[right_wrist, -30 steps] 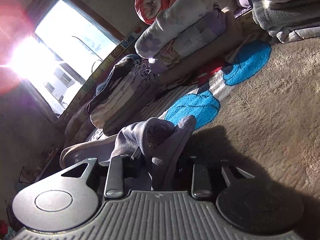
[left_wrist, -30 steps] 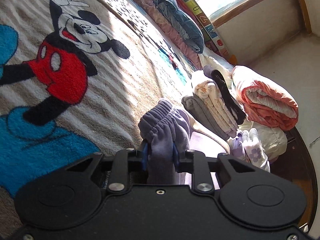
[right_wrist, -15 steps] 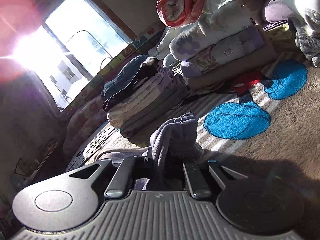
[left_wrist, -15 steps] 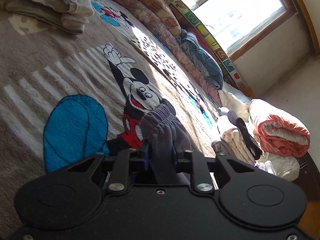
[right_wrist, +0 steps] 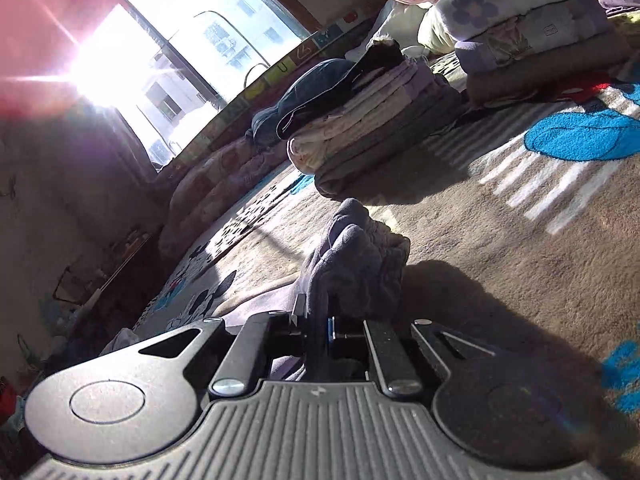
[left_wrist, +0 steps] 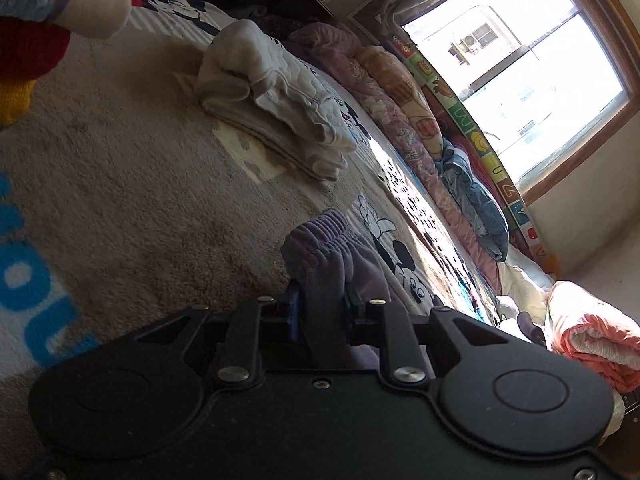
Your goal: Fold clothes
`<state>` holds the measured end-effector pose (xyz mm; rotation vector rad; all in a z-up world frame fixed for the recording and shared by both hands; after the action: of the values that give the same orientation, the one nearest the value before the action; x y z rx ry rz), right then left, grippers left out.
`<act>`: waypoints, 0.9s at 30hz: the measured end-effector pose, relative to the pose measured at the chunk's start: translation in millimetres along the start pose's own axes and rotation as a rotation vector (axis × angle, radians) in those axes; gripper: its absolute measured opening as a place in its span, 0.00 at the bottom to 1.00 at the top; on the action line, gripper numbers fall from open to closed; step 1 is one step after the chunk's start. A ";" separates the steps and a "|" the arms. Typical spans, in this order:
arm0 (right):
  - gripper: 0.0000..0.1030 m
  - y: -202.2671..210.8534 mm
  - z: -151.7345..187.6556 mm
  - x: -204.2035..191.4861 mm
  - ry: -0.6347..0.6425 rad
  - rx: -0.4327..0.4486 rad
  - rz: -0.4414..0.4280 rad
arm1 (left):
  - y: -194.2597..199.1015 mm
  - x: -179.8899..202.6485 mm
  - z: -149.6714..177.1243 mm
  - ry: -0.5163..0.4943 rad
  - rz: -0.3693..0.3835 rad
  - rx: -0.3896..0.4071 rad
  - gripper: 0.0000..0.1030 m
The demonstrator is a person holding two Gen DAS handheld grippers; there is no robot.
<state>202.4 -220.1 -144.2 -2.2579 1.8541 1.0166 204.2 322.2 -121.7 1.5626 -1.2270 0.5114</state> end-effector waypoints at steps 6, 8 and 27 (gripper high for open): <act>0.59 24.5 14.7 14.6 -0.124 0.013 -0.015 | 3.0 -12.4 5.5 0.006 -0.049 -0.056 0.22; 0.65 22.5 7.4 23.8 -0.189 0.012 -0.013 | 3.5 -14.6 7.9 0.038 -0.034 -0.079 0.34; 0.21 -28.1 -44.7 29.4 -0.039 -0.028 0.015 | -14.4 11.4 19.1 -0.071 -0.086 -0.045 0.15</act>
<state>249.5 -256.5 -134.3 -2.2257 1.8553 1.0875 216.6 299.1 -126.1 1.5998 -1.2110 0.3734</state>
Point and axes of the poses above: each gripper's, at about its wrist camera, not at the fingertips, and y roughly against the way its jaws point, x to its right, z to its underside, the point moved 4 cm from there along -y, roughly the way its jaws point, and after that the axes turned 13 degrees about y, right-handed, at the moved point
